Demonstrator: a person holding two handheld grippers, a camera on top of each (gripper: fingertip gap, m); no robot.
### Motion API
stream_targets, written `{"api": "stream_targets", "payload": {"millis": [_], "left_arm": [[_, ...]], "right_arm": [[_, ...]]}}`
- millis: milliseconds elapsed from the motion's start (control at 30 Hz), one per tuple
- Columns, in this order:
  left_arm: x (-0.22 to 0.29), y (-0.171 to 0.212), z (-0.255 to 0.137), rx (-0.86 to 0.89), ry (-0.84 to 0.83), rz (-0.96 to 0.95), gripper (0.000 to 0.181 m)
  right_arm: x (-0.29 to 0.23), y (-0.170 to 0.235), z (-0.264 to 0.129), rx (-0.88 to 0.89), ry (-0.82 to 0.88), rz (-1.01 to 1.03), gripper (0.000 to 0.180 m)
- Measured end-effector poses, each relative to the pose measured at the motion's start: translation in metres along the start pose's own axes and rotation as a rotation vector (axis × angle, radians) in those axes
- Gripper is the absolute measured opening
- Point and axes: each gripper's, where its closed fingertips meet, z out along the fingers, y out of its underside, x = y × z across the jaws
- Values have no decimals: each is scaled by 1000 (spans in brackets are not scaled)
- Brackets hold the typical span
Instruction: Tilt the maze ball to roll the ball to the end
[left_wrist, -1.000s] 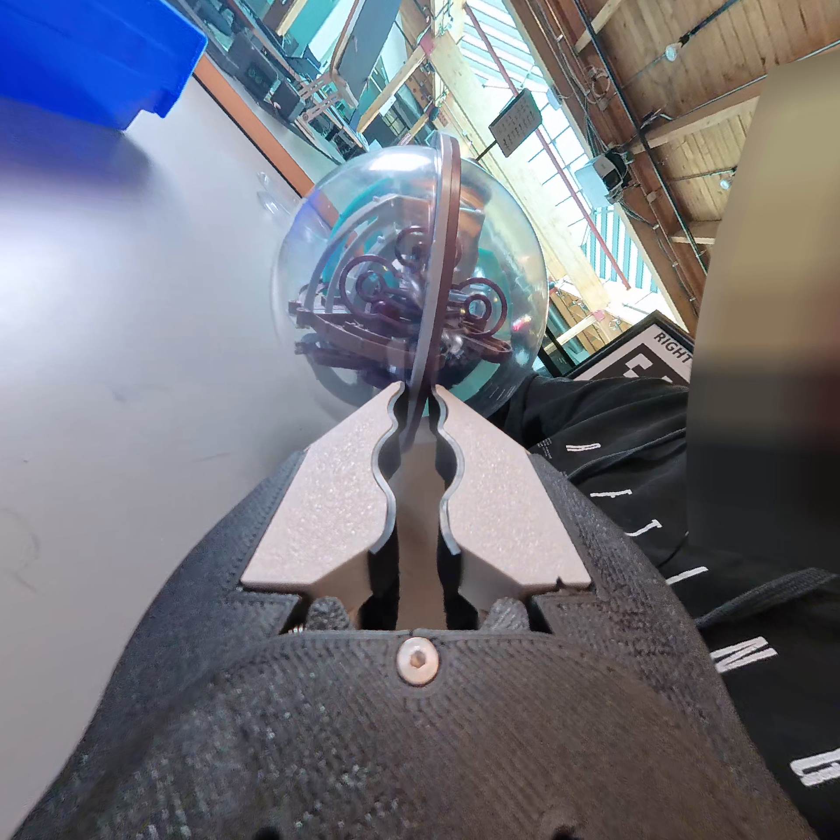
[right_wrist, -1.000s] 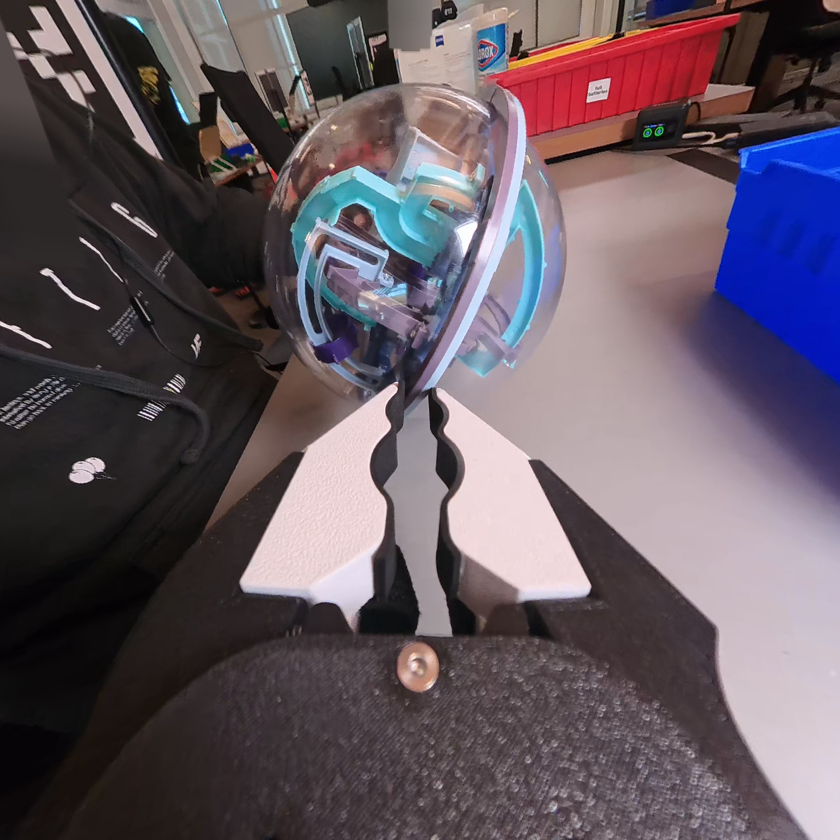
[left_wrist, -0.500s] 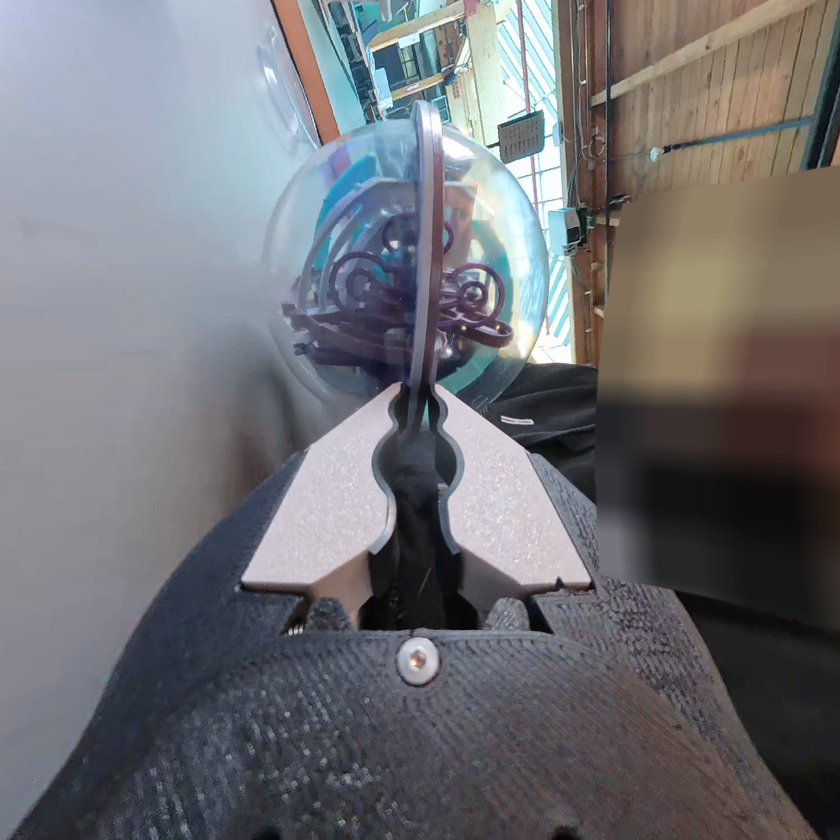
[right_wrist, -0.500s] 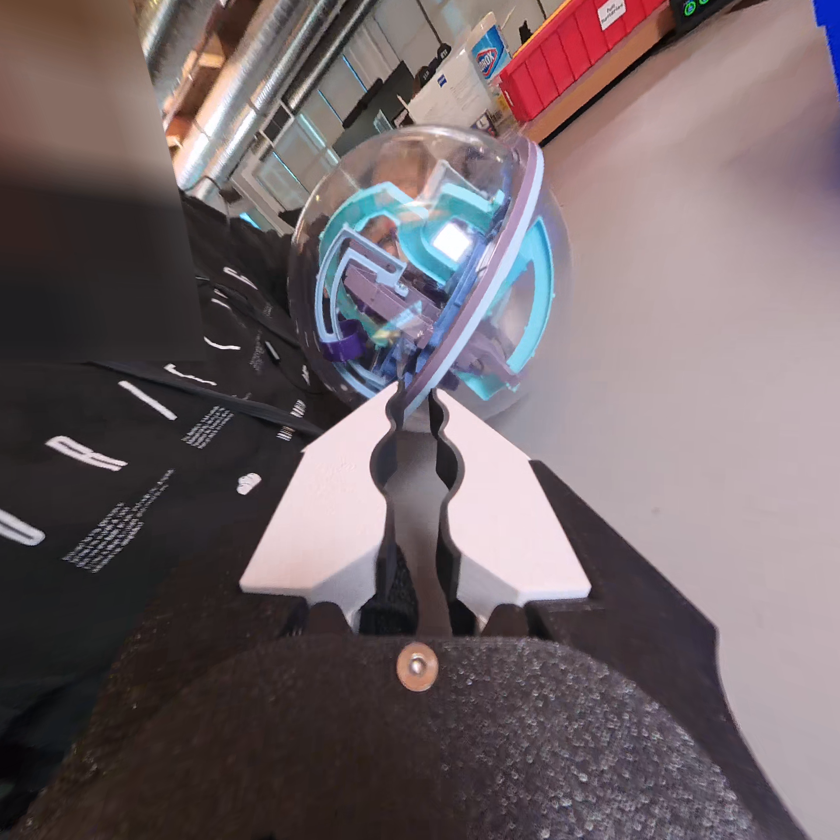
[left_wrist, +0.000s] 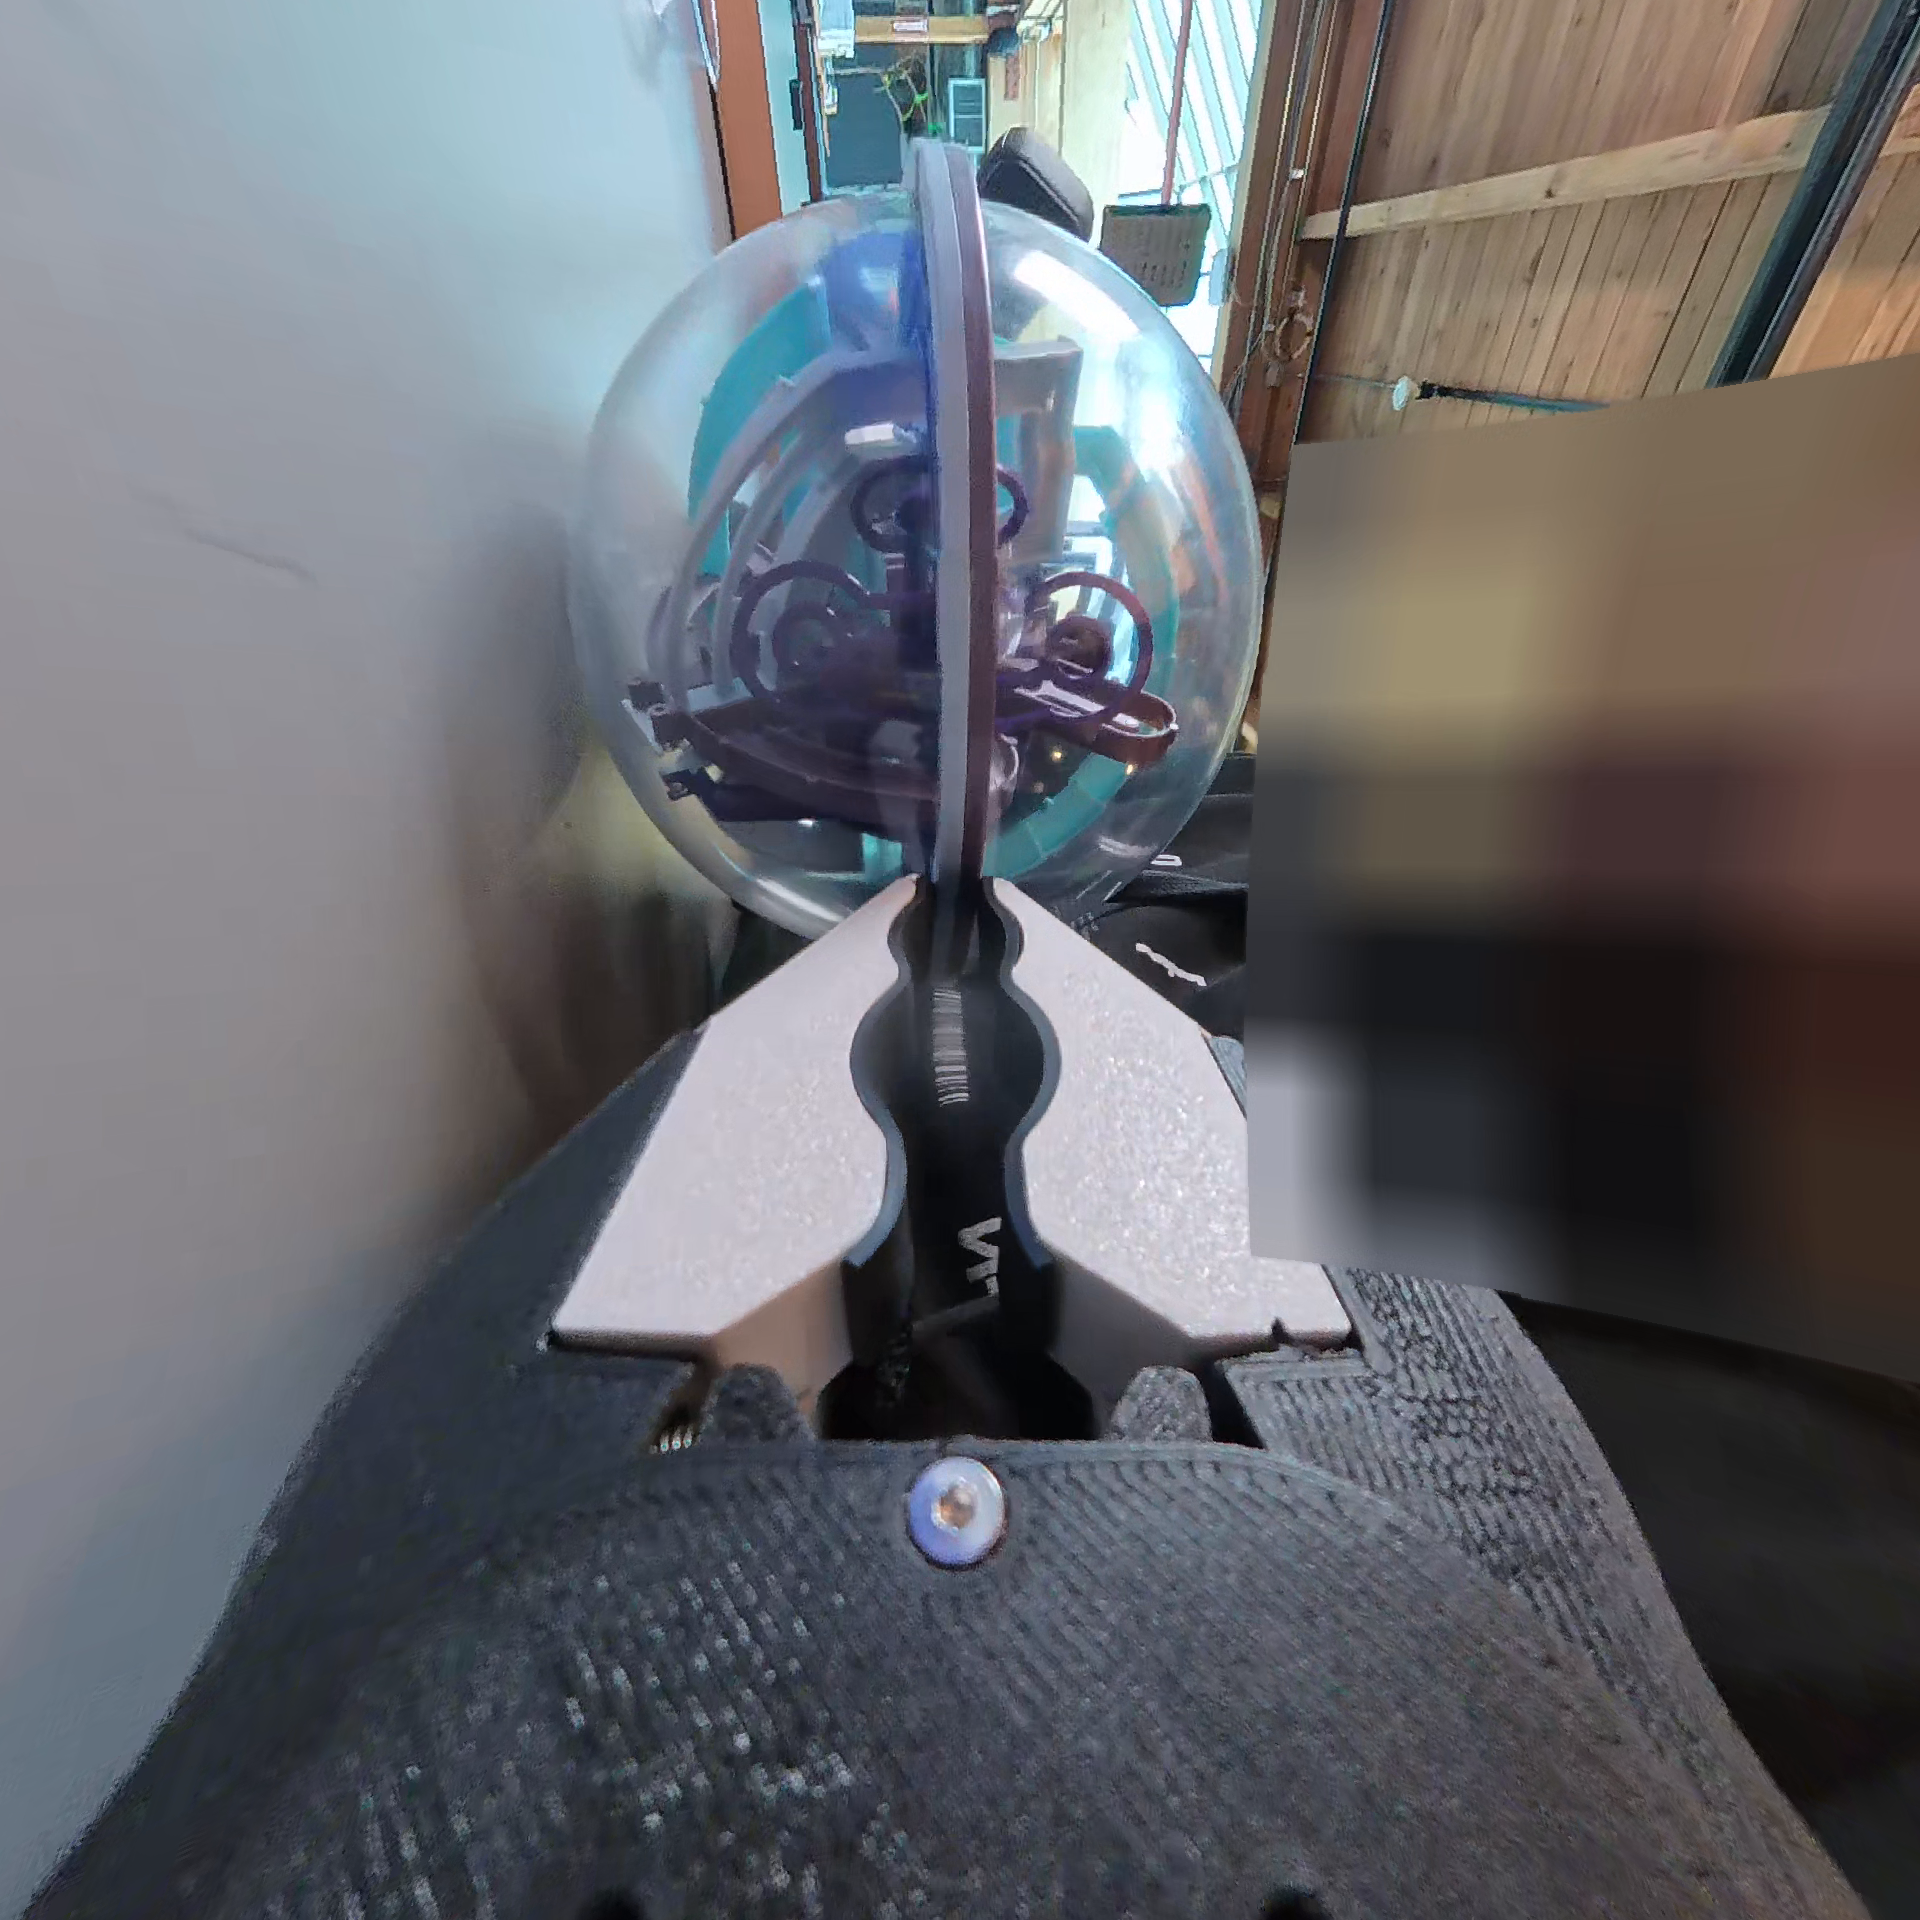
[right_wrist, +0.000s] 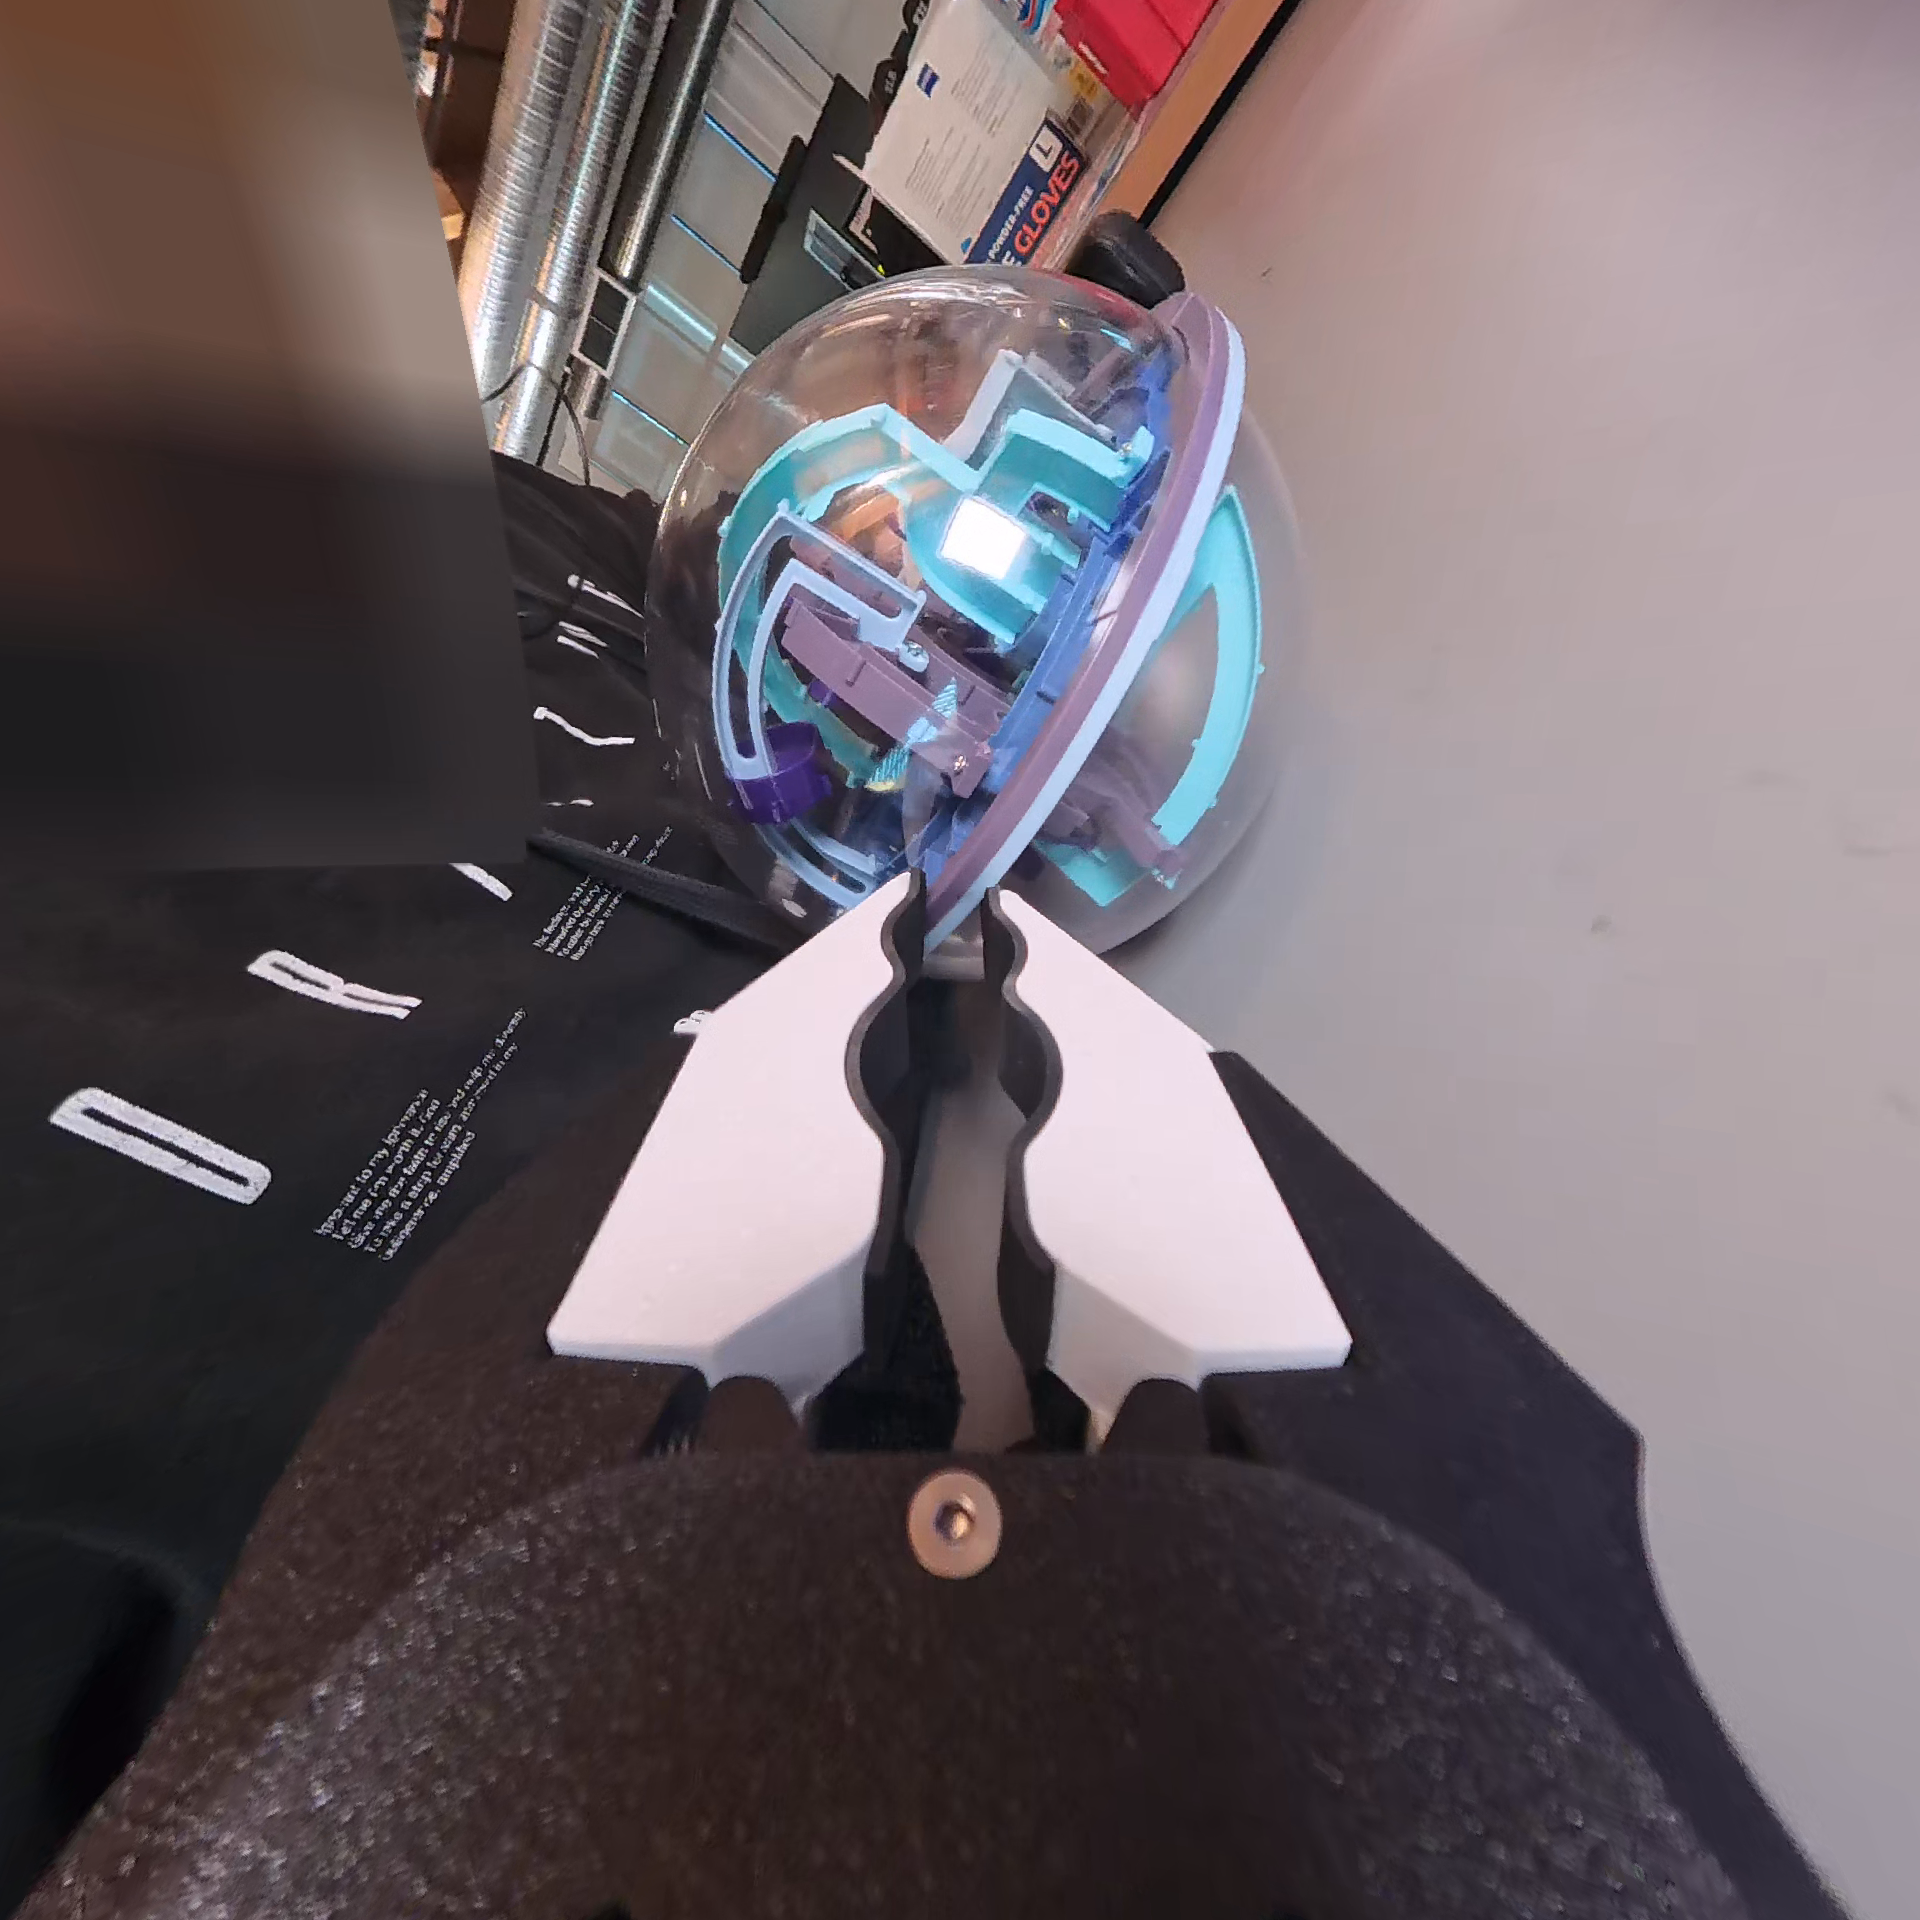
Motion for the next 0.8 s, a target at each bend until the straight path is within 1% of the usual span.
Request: {"api": "stream_targets", "payload": {"millis": [33,200,333,500,567,633,700,800], "left_arm": [[-1,-1,0,-4,-11,14,6],[-4,-8,-1,-19,-57,90,7],[-4,-13,0,-12,-47,113,7],[-6,-19,4,9,-55,147,7],[-8,-23,5,29,-69,150,6],[-8,-25,6,52,-76,149,6],[-9,-26,7,71,-80,150,6],[-9,-28,8,108,-86,156,6]], "right_arm": [[2,0,0,1,9,5,8],[7,-1,0,2,47,6,7],[11,-7,-3,39,71,0,8],[18,-19,-11,100,174,-72,11],[21,-25,-14,120,258,-145,15],[22,-26,-18,118,372,-252,26],[19,-27,-21,121,486,-393,35],[6,-26,-22,122,651,-651,40]]}}
